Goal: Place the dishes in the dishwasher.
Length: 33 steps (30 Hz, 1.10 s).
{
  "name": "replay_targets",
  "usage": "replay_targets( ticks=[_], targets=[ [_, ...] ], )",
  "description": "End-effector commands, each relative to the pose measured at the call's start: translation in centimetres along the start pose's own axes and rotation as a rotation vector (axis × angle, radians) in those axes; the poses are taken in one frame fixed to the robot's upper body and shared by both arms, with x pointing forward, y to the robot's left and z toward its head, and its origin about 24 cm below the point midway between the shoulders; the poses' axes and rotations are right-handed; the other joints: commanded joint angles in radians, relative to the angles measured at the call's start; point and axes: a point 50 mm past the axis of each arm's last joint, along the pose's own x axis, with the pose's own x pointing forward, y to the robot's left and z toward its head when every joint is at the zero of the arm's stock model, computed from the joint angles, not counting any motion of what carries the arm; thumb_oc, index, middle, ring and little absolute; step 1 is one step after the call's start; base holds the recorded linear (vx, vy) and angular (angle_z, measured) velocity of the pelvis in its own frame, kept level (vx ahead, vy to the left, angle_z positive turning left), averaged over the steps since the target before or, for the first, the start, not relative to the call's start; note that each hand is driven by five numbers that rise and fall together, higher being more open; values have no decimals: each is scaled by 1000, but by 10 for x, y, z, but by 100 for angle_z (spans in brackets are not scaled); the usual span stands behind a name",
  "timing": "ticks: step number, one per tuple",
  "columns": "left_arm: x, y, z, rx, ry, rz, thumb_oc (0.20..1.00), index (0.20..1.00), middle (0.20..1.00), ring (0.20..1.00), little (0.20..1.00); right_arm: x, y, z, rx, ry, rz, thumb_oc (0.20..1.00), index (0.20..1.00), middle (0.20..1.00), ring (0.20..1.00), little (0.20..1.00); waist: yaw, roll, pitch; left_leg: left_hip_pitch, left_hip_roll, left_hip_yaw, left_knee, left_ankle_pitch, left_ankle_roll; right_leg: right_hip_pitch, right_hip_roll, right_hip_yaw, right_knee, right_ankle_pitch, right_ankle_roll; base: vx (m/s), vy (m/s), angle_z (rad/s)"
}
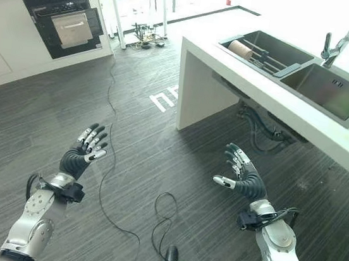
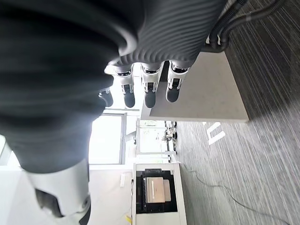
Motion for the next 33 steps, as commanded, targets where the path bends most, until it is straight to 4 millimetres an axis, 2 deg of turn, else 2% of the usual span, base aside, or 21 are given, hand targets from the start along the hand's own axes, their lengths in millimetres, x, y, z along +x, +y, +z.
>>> replay_targets(
  ticks=[1, 4, 5, 7, 8, 10, 11, 12, 13, 15, 17, 18, 19, 21, 24, 27, 30, 32, 33],
  targets=[
    [-7, 12, 17, 45, -85, 27, 1000, 1000, 1000, 1000, 1000, -4, -1, 19, -17, -103, 19, 1000, 1000, 1000, 1000, 1000, -40, -29, -82, -23, 24, -14, 9, 216, -19, -40, -81, 11, -55, 32, 162, 319, -322, -78],
    [-10, 12, 13, 46, -81, 43, 1000, 1000, 1000, 1000, 1000, -5, -4, 21, -23, -107, 27, 1000, 1000, 1000, 1000, 1000, -37, -48, -74, -108, 31, -26, 270, 282, -38, -5, -68, 40, -55, 7, 127, 247, -260, -57],
    [-13, 12, 11, 43, -78, 50, 1000, 1000, 1000, 1000, 1000, -5, -5, 20, -34, -110, 34, 1000, 1000, 1000, 1000, 1000, -25, -73, -59, -205, 3, -46, 487, 285, -31, 24, -78, 69, -55, 0, 107, 229, -225, -62],
    [-15, 12, 9, 38, -73, 52, 1000, 1000, 1000, 1000, 1000, -5, -4, 21, -44, -122, 40, 1000, 1000, 1000, 1000, 1000, -1, -110, -36, -359, -28, -76, 661, 254, 5, 54, -102, 93, -55, 1, 96, 169, -150, -37],
    [-16, 13, 10, 40, -75, 49, 1000, 1000, 1000, 1000, 1000, -4, -3, 23, -41, -139, 47, 1000, 1000, 1000, 1000, 1000, 17, -119, -18, -462, -28, -77, 661, 221, 33, 70, -97, 100, -55, -4, 98, 110, -63, -43],
    [-18, 16, 13, 36, -87, 55, 1000, 1000, 1000, 1000, 1000, -2, -4, 28, -38, -155, 60, 1000, 1000, 1000, 1000, 1000, 28, -118, -12, -476, -12, -61, 584, 212, 41, 81, -88, 109, -55, -15, 102, 164, 35, -42],
    [-20, 18, 16, 27, -99, 62, 1000, 1000, 1000, 1000, 1000, 0, -4, 32, -41, -167, 77, 1000, 1000, 1000, 1000, 1000, 34, -113, -9, -453, 12, -41, 464, 217, 38, 90, -80, 118, -55, -28, 107, 277, 156, -24],
    [-21, 21, 23, 4, -142, 75, 1000, 1000, 1000, 1000, 1000, 2, -4, 36, -45, -179, 94, 1000, 1000, 1000, 1000, 1000, 38, -102, -8, -422, 35, -29, 289, 228, 33, 100, -72, 133, -55, -44, 118, 291, 210, -34],
    [-21, 23, 29, -19, -190, 76, 1000, 1000, 1000, 1000, 1000, 2, -4, 37, -47, -185, 103, 1000, 1000, 1000, 1000, 1000, 44, -94, -6, -401, 40, -34, 166, 240, 27, 108, -68, 146, -55, -56, 127, 304, 249, -65],
    [-22, 22, 46, -32, -319, 87, 1000, 1000, 1000, 1000, 1000, 3, -2, 40, -46, -196, 119, 1000, 1000, 1000, 1000, 1000, 62, -73, -10, -353, 43, -96, -111, 266, 9, 126, -67, 174, -55, -86, 146, 321, 288, -69],
    [-23, 18, 60, 3, -435, 110, 1000, 1000, 1000, 1000, 1000, 4, 1, 44, -54, -215, 131, 1000, 1000, 1000, 1000, 1000, 76, -62, -13, -325, 61, -122, -255, 299, -14, 154, -75, 182, -55, -110, 153, 336, 337, -41],
    [-23, 18, 64, 14, -472, 125, 1000, 1000, 1000, 1000, 1000, 2, 0, 47, -60, -227, 130, 1000, 1000, 1000, 1000, 1000, 78, -61, -14, -335, 70, -103, -255, 307, -23, 175, -87, 170, -55, -123, 160, 391, 469, -45],
    [-22, 21, 73, 18, -524, 151, 1000, 1000, 1000, 1000, 1000, -1, -4, 53, -63, -257, 140, 1000, 1000, 1000, 1000, 1000, 78, -62, -24, -322, 73, -102, -264, 271, -21, 181, -121, 137, -55, -133, 177, 335, 432, -34],
    [-19, 23, 78, 21, -534, 146, 1000, 1000, 1000, 1000, 1000, -2, -5, 60, -55, -278, 134, 1000, 1000, 1000, 1000, 1000, 73, -58, -34, -296, 54, -94, -268, 247, -17, 190, -151, 115, -55, -131, 196, 277, 392, -7],
    [-10, 15, 88, 51, -548, 90, 1000, 1000, 1000, 1000, 1000, -4, 0, 67, -37, -330, 96, 1000, 1000, 1000, 1000, 1000, 74, -58, -49, -266, 3, -92, -273, 222, 21, 187, -201, 87, 2, -131, 233, 333, 471, 6],
    [-4, 13, 91, 80, -538, 69, 1000, 1000, 1000, 1000, 1000, 2, 4, 72, -34, -383, 69, 1000, 1000, 1000, 1000, 1000, 92, -62, -61, -243, -35, -106, -273, 202, 54, 167, -230, 60, 80, -117, 253, 257, 315, 31],
    [-4, 14, 92, 89, -529, 62, 1000, 1000, 1000, 1000, 1000, 5, 7, 75, -26, -413, 57, 1000, 1000, 1000, 1000, 1000, 105, -60, -67, -228, -57, -109, -273, 192, 74, 154, -240, 54, 145, -96, 255, 209, 266, 30],
    [-4, 14, 91, 89, -524, 60, 1000, 1000, 1000, 1000, 1000, 5, 9, 76, -17, -431, 44, 1000, 1000, 1000, 1000, 1000, 111, -54, -70, -210, -76, -120, -273, 182, 93, 120, -252, 51, 240, -52, 247, 205, 282, 29],
    [-6, 13, 94, 98, -541, 59, 1000, 1000, 1000, 1000, 1000, 4, 10, 77, 13, -444, 47, 1000, 1000, 1000, 1000, 1000, 113, -47, -68, -194, -86, -124, -273, 171, 103, 80, -260, 28, 323, -26, 240, 209, 261, 28]
  ],
)
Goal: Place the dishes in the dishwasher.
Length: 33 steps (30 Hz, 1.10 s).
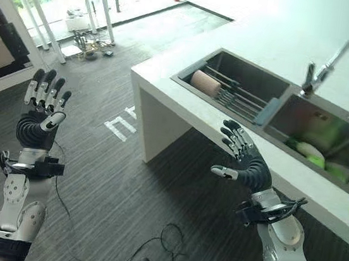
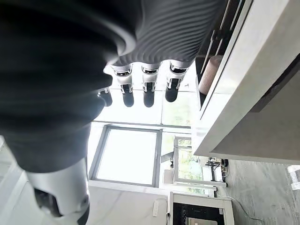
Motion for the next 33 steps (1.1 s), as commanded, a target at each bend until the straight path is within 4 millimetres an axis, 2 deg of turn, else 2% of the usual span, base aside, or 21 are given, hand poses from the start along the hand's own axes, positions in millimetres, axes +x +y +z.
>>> replay_targets(
  ticks=[1, 3, 4, 6, 8, 9, 11, 14, 15, 18, 22, 23, 25, 26, 27, 29, 31, 32, 33],
  targets=[
    [-2, 0, 33, 99, -136, -50, 1000, 1000, 1000, 1000, 1000, 7, -2, 17, -7, -140, -15, 1000, 1000, 1000, 1000, 1000, 16, 4, -34, -56, 103, -11, -1, -61, -126, 110, 12, -72, -16, 116, -34, 199, 255, 22],
    [-2, -1, 37, 124, -157, -41, 1000, 1000, 1000, 1000, 1000, 9, 0, 17, -5, -149, 3, 1000, 1000, 1000, 1000, 1000, 19, 9, -27, -42, 104, 7, -1, -73, -126, 67, 5, -114, 25, 120, -38, 106, 120, -9],
    [-1, 0, 39, 127, -161, -33, 1000, 1000, 1000, 1000, 1000, 10, 0, 18, -4, -151, 7, 1000, 1000, 1000, 1000, 1000, 19, 10, -25, -38, 105, 18, -1, -76, -128, 54, 17, -130, 14, 106, -41, 101, 34, -51],
    [3, 2, 40, 124, -163, -22, 1000, 1000, 1000, 1000, 1000, 12, -3, 18, 2, -145, 1, 1000, 1000, 1000, 1000, 1000, 12, 2, -20, -27, 104, 34, -1, -80, -136, 41, 64, -170, -72, 69, -46, 128, -22, -69],
    [4, 2, 39, 114, -166, -21, 1000, 1000, 1000, 1000, 1000, 14, -6, 20, 5, -148, -4, 1000, 1000, 1000, 1000, 1000, 3, -1, -12, -12, 107, 51, -1, -91, -143, 40, 92, -204, -164, 64, -49, 190, -100, -79],
    [3, -1, 38, 108, -172, -28, 1000, 1000, 1000, 1000, 1000, 15, -5, 20, 13, -153, -19, 1000, 1000, 1000, 1000, 1000, -14, -8, -2, 16, 108, 90, -1, -113, -151, 18, 112, -229, -296, 95, -46, 267, -174, -66],
    [2, -5, 36, 103, -174, -44, 1000, 1000, 1000, 1000, 1000, 15, -4, 18, 22, -152, -46, 1000, 1000, 1000, 1000, 1000, -37, -7, 2, 44, 106, 100, -1, -138, -150, -23, 113, -208, -324, 156, -37, 296, -252, -24],
    [4, -6, 35, 89, -169, -49, 1000, 1000, 1000, 1000, 1000, 13, -8, 17, 20, -149, -75, 1000, 1000, 1000, 1000, 1000, -55, -1, -13, 61, 119, 103, -1, -142, -154, 7, 136, -176, -355, 134, -56, 255, -287, 12],
    [4, -7, 35, 87, -175, -43, 1000, 1000, 1000, 1000, 1000, 14, -9, 17, 9, -155, -92, 1000, 1000, 1000, 1000, 1000, -63, 0, -27, 79, 131, 139, -1, -146, -162, 51, 149, -168, -388, 130, -66, 305, -373, 10],
    [5, -8, 34, 65, -168, -39, 1000, 1000, 1000, 1000, 1000, 13, -12, 20, -2, -169, -122, 1000, 1000, 1000, 1000, 1000, -76, 4, -32, 86, 145, 164, 23, -134, -179, 80, 167, -134, -392, 116, -80, 177, -269, -11],
    [4, -8, 32, 44, -165, -41, 1000, 1000, 1000, 1000, 1000, 8, -15, 20, -15, -175, -141, 1000, 1000, 1000, 1000, 1000, -92, 9, -30, 33, 185, 163, 172, -81, -214, 96, 186, -105, -382, 91, -105, 101, -245, -18],
    [3, -7, 32, 30, -158, -40, 1000, 1000, 1000, 1000, 1000, 5, -17, 21, -15, -173, -144, 1000, 1000, 1000, 1000, 1000, -99, 6, -28, 4, 207, 165, 269, -46, -231, 101, 193, -91, -379, 79, -121, 90, -253, -21],
    [0, -7, 30, 21, -152, -41, 1000, 1000, 1000, 1000, 1000, 3, -19, 21, -20, -170, -144, 1000, 1000, 1000, 1000, 1000, -104, 4, -26, -37, 229, 159, 381, -13, -248, 103, 199, -74, -378, 73, -139, 77, -254, -28],
    [-2, -7, 30, 18, -151, -45, 1000, 1000, 1000, 1000, 1000, 3, -19, 21, -31, -169, -143, 1000, 1000, 1000, 1000, 1000, -103, -7, -17, -90, 232, 150, 522, 7, -254, 109, 195, -57, -378, 70, -156, 72, -262, -53],
    [-4, -7, 30, 20, -152, -44, 1000, 1000, 1000, 1000, 1000, 2, -19, 21, -36, -169, -141, 1000, 1000, 1000, 1000, 1000, -101, -9, -11, -137, 229, 135, 599, 12, -253, 113, 196, -45, -377, 69, -164, 64, -217, -56],
    [-5, -9, 30, 18, -155, -56, 1000, 1000, 1000, 1000, 1000, 3, -20, 21, -46, -170, -150, 1000, 1000, 1000, 1000, 1000, -94, -16, -2, -215, 232, 121, 662, 6, -238, 128, 197, -27, -384, 71, -170, 69, -96, -36],
    [-5, -11, 32, 9, -168, -77, 1000, 1000, 1000, 1000, 1000, 6, -23, 20, -42, -176, -172, 1000, 1000, 1000, 1000, 1000, -85, -18, 3, -228, 253, 123, 563, -3, -226, 151, 198, -12, -409, 69, -161, 167, 90, -42],
    [-4, -10, 36, 8, -182, -81, 1000, 1000, 1000, 1000, 1000, 8, -23, 21, -45, -178, -168, 1000, 1000, 1000, 1000, 1000, -83, 0, -1, -182, 276, 120, 305, 27, -234, 169, 201, 10, -434, 61, -143, 243, 258, -13],
    [-4, -9, 38, 6, -187, -77, 1000, 1000, 1000, 1000, 1000, 7, -23, 21, -48, -176, -161, 1000, 1000, 1000, 1000, 1000, -82, 9, -3, -160, 286, 110, 195, 45, -243, 179, 198, 19, -442, 55, -135, 273, 338, -5]
  ],
)
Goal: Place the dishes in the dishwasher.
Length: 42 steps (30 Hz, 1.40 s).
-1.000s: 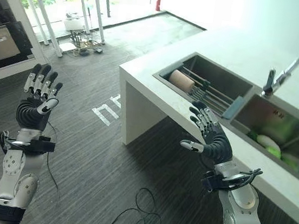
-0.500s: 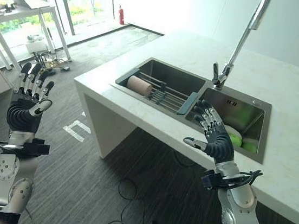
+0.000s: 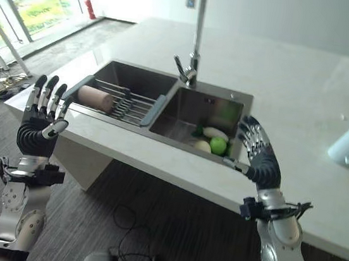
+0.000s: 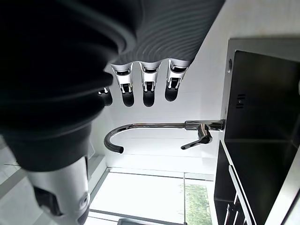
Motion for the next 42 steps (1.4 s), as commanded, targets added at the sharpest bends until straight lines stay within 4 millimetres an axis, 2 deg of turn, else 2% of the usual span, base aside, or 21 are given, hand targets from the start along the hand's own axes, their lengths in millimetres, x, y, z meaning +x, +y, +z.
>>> replay_targets(
  ticks=[1, 3, 6, 8, 10, 13, 15, 16, 18, 20, 21, 22, 24, 25, 27, 31, 36, 37, 40, 41, 42],
  targets=[
    [5, 7, 33, 15, -153, -18, 1000, 1000, 1000, 1000, 1000, 7, -6, 26, -22, -154, 4, 1000, 1000, 1000, 1000, 1000, 35, 17, -30, 245, -8, 8, -338, 108, -2, 209, -70, 66, -371, 146, 143, 214, 275, -48],
    [3, 8, 32, 11, -158, -12, 1000, 1000, 1000, 1000, 1000, 4, -8, 27, -32, -146, 14, 1000, 1000, 1000, 1000, 1000, 39, 26, -35, 266, 11, -13, -444, 130, -17, 217, -78, 76, -372, 134, 152, 180, 279, -61],
    [-3, 11, 33, -2, -177, 2, 1000, 1000, 1000, 1000, 1000, 1, -15, 31, -47, -145, 24, 1000, 1000, 1000, 1000, 1000, 51, 39, -36, 212, 38, -90, -445, 166, -37, 235, -88, 103, -372, 121, 155, 192, 368, -17],
    [-6, 13, 37, -4, -193, 18, 1000, 1000, 1000, 1000, 1000, 2, -17, 35, -49, -151, 37, 1000, 1000, 1000, 1000, 1000, 59, 37, -38, 227, 30, -116, -445, 136, -31, 245, -110, 120, -372, 116, 164, 218, 463, -60],
    [-4, 12, 42, -8, -213, 12, 1000, 1000, 1000, 1000, 1000, 3, -19, 42, -56, -163, 30, 1000, 1000, 1000, 1000, 1000, 61, 33, -39, 246, 20, -88, -441, 91, -26, 250, -150, 113, -366, 116, 189, 156, 506, -87],
    [6, 10, 45, -6, -231, -15, 1000, 1000, 1000, 1000, 1000, 1, -21, 43, -63, -169, -16, 1000, 1000, 1000, 1000, 1000, 58, 24, -46, 261, -15, -57, -445, 64, -11, 250, -219, 80, -344, 126, 248, 150, 587, -27],
    [13, 8, 47, -1, -237, -44, 1000, 1000, 1000, 1000, 1000, -6, -22, 40, -45, -175, -79, 1000, 1000, 1000, 1000, 1000, 67, 4, -49, 274, -80, -68, -445, 34, 27, 225, -270, 50, -291, 149, 278, 186, 566, 16],
    [13, 10, 47, -4, -232, -38, 1000, 1000, 1000, 1000, 1000, -7, -22, 40, -45, -172, -82, 1000, 1000, 1000, 1000, 1000, 70, 1, -49, 281, -92, -72, -445, 29, 36, 218, -277, 49, -279, 157, 278, 190, 463, 13],
    [10, 17, 49, -2, -226, -9, 1000, 1000, 1000, 1000, 1000, -7, -16, 36, -32, -158, -60, 1000, 1000, 1000, 1000, 1000, 87, -1, -55, 304, -116, -54, -445, 6, 56, 193, -299, -5, -243, 190, 277, 162, 363, -5],
    [7, 19, 54, 43, -241, 11, 1000, 1000, 1000, 1000, 1000, -2, -9, 33, -15, -155, -24, 1000, 1000, 1000, 1000, 1000, 118, -2, -60, 315, -116, -7, -445, -19, 57, 190, -314, -116, -233, 202, 289, 81, 242, -72],
    [7, 19, 56, 55, -247, 18, 1000, 1000, 1000, 1000, 1000, 2, -7, 31, -9, -154, -15, 1000, 1000, 1000, 1000, 1000, 126, -2, -59, 315, -114, 5, -445, -22, 60, 183, -301, -138, -230, 200, 292, 25, 190, -84],
    [9, 21, 57, 50, -248, 24, 1000, 1000, 1000, 1000, 1000, 5, -7, 30, -7, -149, -16, 1000, 1000, 1000, 1000, 1000, 129, -1, -63, 312, -114, 13, -445, -21, 64, 173, -245, -136, -230, 162, 281, 22, 114, -78],
    [10, 21, 56, 43, -245, 23, 1000, 1000, 1000, 1000, 1000, 6, -7, 30, -10, -145, -21, 1000, 1000, 1000, 1000, 1000, 128, -2, -64, 311, -117, 12, -445, -21, 67, 166, -216, -126, -227, 147, 270, 59, 78, -68],
    [13, 17, 52, 27, -237, 7, 1000, 1000, 1000, 1000, 1000, 7, -9, 30, -22, -140, -33, 1000, 1000, 1000, 1000, 1000, 119, -12, -65, 312, -138, -6, -445, -22, 77, 144, -142, -74, -213, 131, 236, 98, 56, -33],
    [12, 11, 47, 24, -232, -10, 1000, 1000, 1000, 1000, 1000, 7, -8, 30, -21, -143, -40, 1000, 1000, 1000, 1000, 1000, 110, -21, -65, 319, -158, -22, -445, -25, 79, 126, -84, -34, -221, 129, 211, 83, -24, 16],
    [13, 8, 41, 26, -218, -25, 1000, 1000, 1000, 1000, 1000, 8, -7, 25, -12, -144, -59, 1000, 1000, 1000, 1000, 1000, 103, -17, -65, 330, -172, -21, -445, -20, 78, 139, -64, -34, -278, 140, 186, 63, -155, 18],
    [13, 7, 35, 14, -181, -31, 1000, 1000, 1000, 1000, 1000, 12, -3, 23, -4, -134, -59, 1000, 1000, 1000, 1000, 1000, 76, 7, -72, 362, -163, 42, -424, -15, 56, 158, -53, -25, -313, 144, 168, 102, -175, 13],
    [13, 7, 35, 9, -177, -40, 1000, 1000, 1000, 1000, 1000, 10, -5, 23, -5, -128, -60, 1000, 1000, 1000, 1000, 1000, 69, 6, -64, 333, -161, 53, -332, -14, 37, 170, -53, -16, -315, 136, 161, 27, -179, 15],
    [11, 3, 38, -3, -195, -64, 1000, 1000, 1000, 1000, 1000, 7, -9, 23, -25, -126, -56, 1000, 1000, 1000, 1000, 1000, 63, -7, -30, 200, -132, 41, -47, 56, -5, 178, -64, -10, -304, 133, 130, -6, -123, 12],
    [10, 2, 38, -10, -192, -64, 1000, 1000, 1000, 1000, 1000, 6, -10, 22, -32, -122, -57, 1000, 1000, 1000, 1000, 1000, 60, -9, -19, 158, -97, 32, -3, 72, -14, 184, -69, -9, -313, 139, 127, 21, -30, 12],
    [9, 2, 38, -13, -187, -62, 1000, 1000, 1000, 1000, 1000, 6, -10, 22, -32, -122, -57, 1000, 1000, 1000, 1000, 1000, 57, -8, -16, 164, -66, 46, -36, 70, -14, 194, -72, -9, -332, 144, 129, 96, 55, -1]
  ],
)
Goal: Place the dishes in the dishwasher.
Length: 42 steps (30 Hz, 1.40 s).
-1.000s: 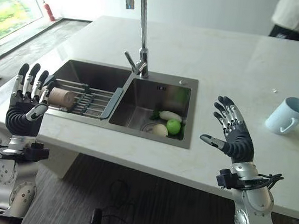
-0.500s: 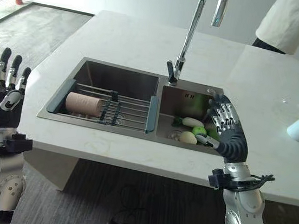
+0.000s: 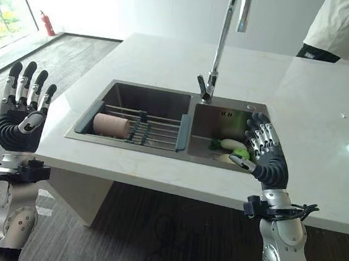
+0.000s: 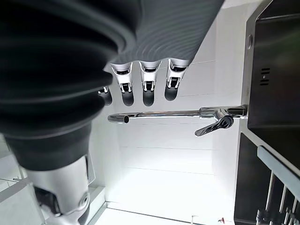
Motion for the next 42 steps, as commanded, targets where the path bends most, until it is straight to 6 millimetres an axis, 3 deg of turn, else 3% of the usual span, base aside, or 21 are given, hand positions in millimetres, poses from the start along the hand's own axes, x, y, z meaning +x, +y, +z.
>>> replay_targets(
  ticks=[1, 2, 4, 9, 11, 15, 18, 19, 21, 22, 23, 24, 27, 29, 33, 37, 42],
  targets=[
    [8, -9, 12, 16, -72, -64, 1000, 1000, 1000, 1000, 1000, 14, -3, 20, -31, -131, 15, 1000, 1000, 1000, 1000, 1000, -31, 9, 26, 136, 194, -15, -64, -5, 14, 144, 6, -39, -229, 85, 120, 233, 209, -28],
    [7, -6, 10, -5, -62, -37, 1000, 1000, 1000, 1000, 1000, 12, -4, 19, -30, -123, 27, 1000, 1000, 1000, 1000, 1000, -38, 23, 13, 187, 231, 0, -226, 23, 9, 151, 3, -39, -245, 77, 131, 299, 330, -26],
    [5, -1, 7, -29, -47, -6, 1000, 1000, 1000, 1000, 1000, 6, -5, 18, -47, -106, 47, 1000, 1000, 1000, 1000, 1000, -47, 39, -2, 228, 258, -14, -375, 51, 0, 153, 0, -33, -245, 62, 137, 295, 351, -14],
    [-3, 1, 3, -43, -46, -3, 1000, 1000, 1000, 1000, 1000, 4, -16, 22, -77, -108, 50, 1000, 1000, 1000, 1000, 1000, -44, 57, -12, 168, 289, -60, -406, 64, -24, 184, -21, -20, -242, 28, 144, 279, 371, -15],
    [1, 3, 6, -67, -61, 21, 1000, 1000, 1000, 1000, 1000, 12, -22, 32, -120, -125, 33, 1000, 1000, 1000, 1000, 1000, -35, 45, -6, 190, 256, -34, -390, 10, -5, 200, -95, -21, -205, 23, 191, 536, 875, -48],
    [8, 1, 9, -66, -77, -13, 1000, 1000, 1000, 1000, 1000, 7, -26, 34, -98, -131, -7, 1000, 1000, 1000, 1000, 1000, -15, 11, -5, 184, 196, -59, -325, -49, 33, 196, -176, -34, -130, 33, 247, 284, 442, -19],
    [9, 3, 11, -46, -71, -16, 1000, 1000, 1000, 1000, 1000, 2, -21, 30, -77, -120, -9, 1000, 1000, 1000, 1000, 1000, 0, -5, -13, 212, 163, -63, -312, -86, 61, 177, -213, -55, -47, 84, 258, 316, 372, -19],
    [10, 6, 16, -28, -84, -21, 1000, 1000, 1000, 1000, 1000, 1, -19, 27, -55, -114, 1, 1000, 1000, 1000, 1000, 1000, 10, -5, -14, 235, 157, -56, -314, -99, 73, 152, -207, -72, 26, 102, 263, 280, 262, -40],
    [13, 6, 19, 10, -100, -24, 1000, 1000, 1000, 1000, 1000, 7, -10, 21, -37, -105, 43, 1000, 1000, 1000, 1000, 1000, 11, 0, -9, 274, 164, -47, -335, -107, 76, 94, -182, -70, 51, 106, 257, 219, 112, -55],
    [16, 6, 20, 17, -102, -27, 1000, 1000, 1000, 1000, 1000, 9, -8, 20, -40, -99, 54, 1000, 1000, 1000, 1000, 1000, 11, 2, -10, 277, 171, -48, -340, -104, 69, 90, -162, -67, 13, 76, 250, 221, -137, -61],
    [23, 2, 19, 8, -87, -39, 1000, 1000, 1000, 1000, 1000, 14, -9, 21, -53, -99, 62, 1000, 1000, 1000, 1000, 1000, 7, -11, -15, 268, 170, -43, -332, -109, 52, 98, -146, -66, -195, 100, 241, 147, -289, -27],
    [25, -1, 16, 11, -75, -49, 1000, 1000, 1000, 1000, 1000, 19, -7, 23, -48, -117, 69, 1000, 1000, 1000, 1000, 1000, 3, -15, -10, 263, 171, -35, -329, -111, 47, 86, -146, -62, -237, 146, 244, 118, -385, 1],
    [23, -5, 7, 18, -30, -90, 1000, 1000, 1000, 1000, 1000, 19, -4, 23, -46, -133, 56, 1000, 1000, 1000, 1000, 1000, -9, -12, -1, 269, 182, -33, -329, -120, 53, 69, -119, -16, -221, 139, 227, 94, -329, 29],
    [21, -9, 4, 8, 0, -118, 1000, 1000, 1000, 1000, 1000, 20, -7, 24, -64, -120, 45, 1000, 1000, 1000, 1000, 1000, -11, -10, -8, 287, 192, -23, -352, -104, 41, 83, -108, -33, -243, 141, 216, 133, -311, 64],
    [22, -18, -2, -20, 44, -170, 1000, 1000, 1000, 1000, 1000, 19, -17, 28, -106, -99, 24, 1000, 1000, 1000, 1000, 1000, -30, 2, -26, 298, 227, 36, -377, -69, 17, 102, -105, -92, -246, 127, 209, 63, -196, 51],
    [17, -7, -11, 22, 163, -123, 1000, 1000, 1000, 1000, 1000, 18, -16, 29, -101, -91, 36, 1000, 1000, 1000, 1000, 1000, -45, 39, -37, 322, 225, 15, -406, -77, 19, 101, -105, -90, -246, 120, 210, 29, 0, 18],
    [12, -1, -13, 145, 221, -139, 1000, 1000, 1000, 1000, 1000, 14, -13, 25, -83, -77, 48, 1000, 1000, 1000, 1000, 1000, -49, 57, -42, 330, 215, 6, -406, -92, 25, 102, -112, -88, -246, 120, 214, 24, 38, -9]
  ],
)
